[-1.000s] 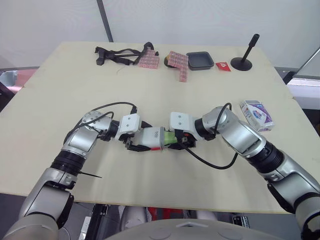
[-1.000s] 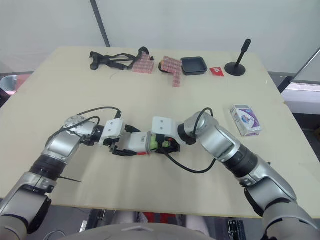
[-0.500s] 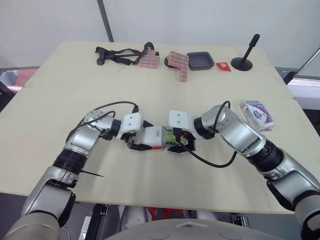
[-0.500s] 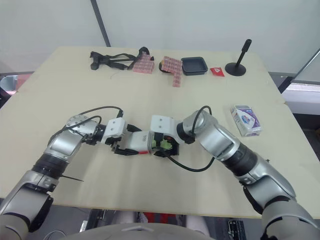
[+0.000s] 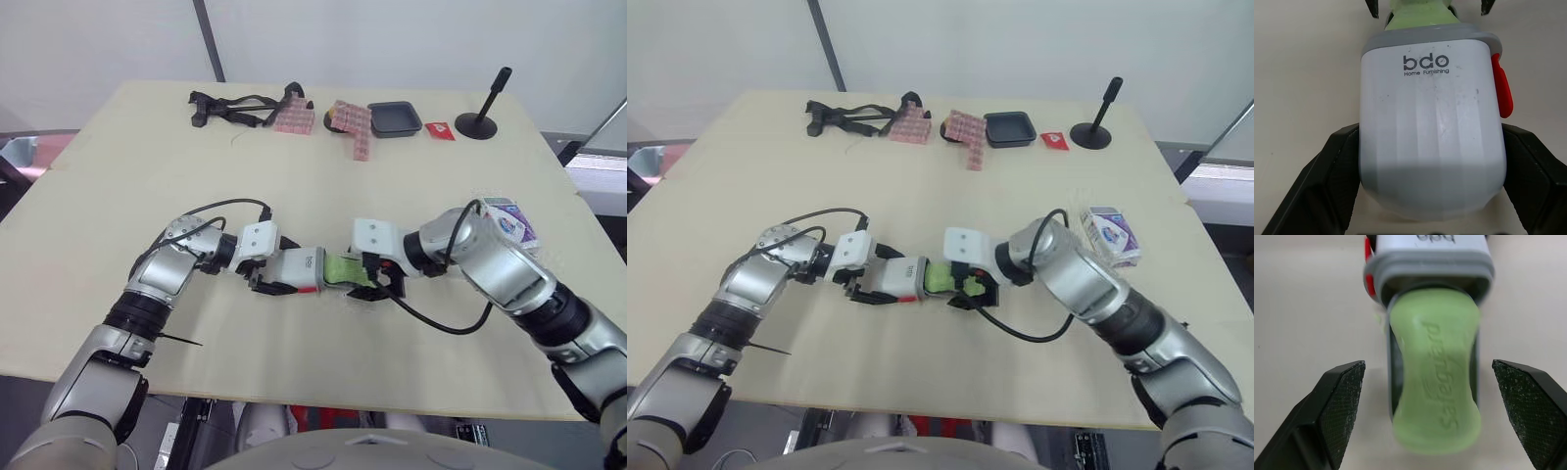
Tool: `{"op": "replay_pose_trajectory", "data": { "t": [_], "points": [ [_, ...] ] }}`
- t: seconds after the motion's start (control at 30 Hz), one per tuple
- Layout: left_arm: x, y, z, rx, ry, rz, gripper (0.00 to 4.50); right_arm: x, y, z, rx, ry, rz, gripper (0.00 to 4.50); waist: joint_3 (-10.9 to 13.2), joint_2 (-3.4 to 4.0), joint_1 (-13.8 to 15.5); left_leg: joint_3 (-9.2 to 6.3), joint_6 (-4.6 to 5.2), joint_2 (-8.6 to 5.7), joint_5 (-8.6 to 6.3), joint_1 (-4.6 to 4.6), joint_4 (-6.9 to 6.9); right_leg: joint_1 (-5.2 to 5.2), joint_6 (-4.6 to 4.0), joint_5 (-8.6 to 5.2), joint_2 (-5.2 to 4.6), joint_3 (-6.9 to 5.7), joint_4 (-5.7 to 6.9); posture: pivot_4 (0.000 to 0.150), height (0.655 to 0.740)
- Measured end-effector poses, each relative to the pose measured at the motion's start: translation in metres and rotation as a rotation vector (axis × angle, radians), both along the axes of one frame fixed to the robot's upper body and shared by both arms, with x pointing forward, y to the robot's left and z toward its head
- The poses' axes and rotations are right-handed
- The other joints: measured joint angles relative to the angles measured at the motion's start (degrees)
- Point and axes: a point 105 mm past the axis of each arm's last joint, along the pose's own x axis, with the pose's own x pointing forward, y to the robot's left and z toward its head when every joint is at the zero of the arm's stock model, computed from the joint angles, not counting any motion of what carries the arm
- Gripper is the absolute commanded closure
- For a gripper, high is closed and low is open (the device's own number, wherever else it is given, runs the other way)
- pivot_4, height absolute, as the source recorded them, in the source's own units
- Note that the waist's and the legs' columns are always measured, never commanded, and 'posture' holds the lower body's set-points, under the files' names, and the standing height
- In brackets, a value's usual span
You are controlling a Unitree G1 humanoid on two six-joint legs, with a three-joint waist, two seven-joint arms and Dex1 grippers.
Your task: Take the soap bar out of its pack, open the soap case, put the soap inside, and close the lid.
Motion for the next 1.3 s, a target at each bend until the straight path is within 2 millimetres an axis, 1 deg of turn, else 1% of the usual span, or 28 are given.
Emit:
{"op": "replay_pose_trajectory", "data": {
  "t": [0.17, 0.27, 0.33, 0.4, 0.43, 0.5, 0.63, 0.83, 1.1, 1.3],
  "points": [
    [-0.001, 0.001, 0.0, 0.007, 0.002, -0.013, 0.87, 0.004, -0.023, 0.014, 0.057, 0.008, -0.092, 0.03, 0.0, 0.0, 0.19, 0.02, 0.0, 0.0, 0.0, -0.08, 0.0, 0.01, 0.0, 0.0, 0.0, 0.04, -0.02, 0.15, 0.74],
    [0.001, 0.002, 0.0, 0.011, 0.005, -0.012, 0.87, 0.009, -0.044, 0.019, 0.049, -0.012, -0.153, 0.87, 0.0, 0.0, 0.39, 0.02, 0.0, 0.0, 0.0, -0.05, 0.0, 0.03, 0.0, 0.0, 0.01, 0.05, -0.02, 0.15, 0.74],
    [0.001, 0.003, 0.0, 0.014, 0.004, -0.013, 0.87, 0.01, -0.06, 0.015, 0.01, -0.012, -0.179, 1.58, 0.0, 0.0, 0.48, 0.03, 0.0, 0.0, 0.0, -0.07, 0.0, 0.07, 0.0, 0.0, 0.01, 0.08, -0.05, 0.15, 0.74],
    [0.001, 0.003, 0.0, 0.015, 0.004, -0.014, 0.87, 0.01, -0.069, 0.008, -0.014, -0.005, -0.193, 2.18, 0.0, 0.0, 0.49, 0.03, 0.0, 0.0, -0.01, -0.08, 0.0, 0.09, 0.0, 0.0, 0.01, 0.09, -0.1, 0.15, 0.74],
    [0.001, 0.003, 0.0, 0.016, 0.004, -0.016, 0.87, 0.011, -0.071, 0.006, -0.021, -0.006, -0.197, 2.46, 0.0, 0.0, 0.44, 0.04, 0.01, 0.0, -0.01, -0.08, 0.0, 0.09, 0.0, 0.0, 0.01, 0.11, -0.1, 0.15, 0.74],
    [0.001, 0.003, 0.001, 0.017, 0.002, -0.019, 0.87, 0.01, -0.072, -0.003, -0.035, 0.001, -0.192, 3.16, 0.0, 0.0, 0.32, 0.04, 0.0, 0.01, -0.01, -0.08, 0.0, 0.09, 0.0, 0.0, 0.04, 0.12, -0.1, 0.15, 0.74],
    [0.002, 0.003, 0.001, 0.021, 0.001, -0.024, 0.87, 0.004, -0.061, -0.02, -0.063, 0.014, -0.134, 4.49, 0.01, 0.01, 0.35, 0.04, 0.01, 0.02, -0.01, -0.09, 0.0, 0.08, 0.0, 0.0, 0.05, 0.1, -0.1, 0.15, 0.74],
    [0.002, 0.004, 0.0, 0.033, 0.001, -0.025, 0.87, 0.0, -0.054, -0.031, -0.088, 0.019, -0.105, 4.49, 0.01, 0.01, 0.35, 0.03, 0.01, 0.02, 0.0, -0.09, 0.0, 0.08, 0.0, 0.0, 0.04, 0.1, -0.12, 0.15, 0.74],
    [0.002, 0.004, 0.0, 0.035, -0.001, -0.026, 0.87, 0.002, -0.05, -0.032, -0.09, 0.007, -0.1, 4.49, 0.01, 0.01, 0.22, 0.04, 0.0, 0.02, -0.01, -0.07, -0.01, 0.1, 0.0, 0.0, 0.04, 0.1, -0.12, 0.15, 0.74],
    [0.003, 0.004, 0.0, 0.035, -0.003, -0.026, 0.87, 0.003, -0.04, -0.031, -0.07, -0.005, -0.082, 4.49, 0.01, 0.01, -0.05, 0.04, 0.0, 0.03, 0.0, -0.07, -0.01, 0.1, 0.0, 0.0, 0.04, 0.09, -0.11, 0.15, 0.74]
  ]
}}
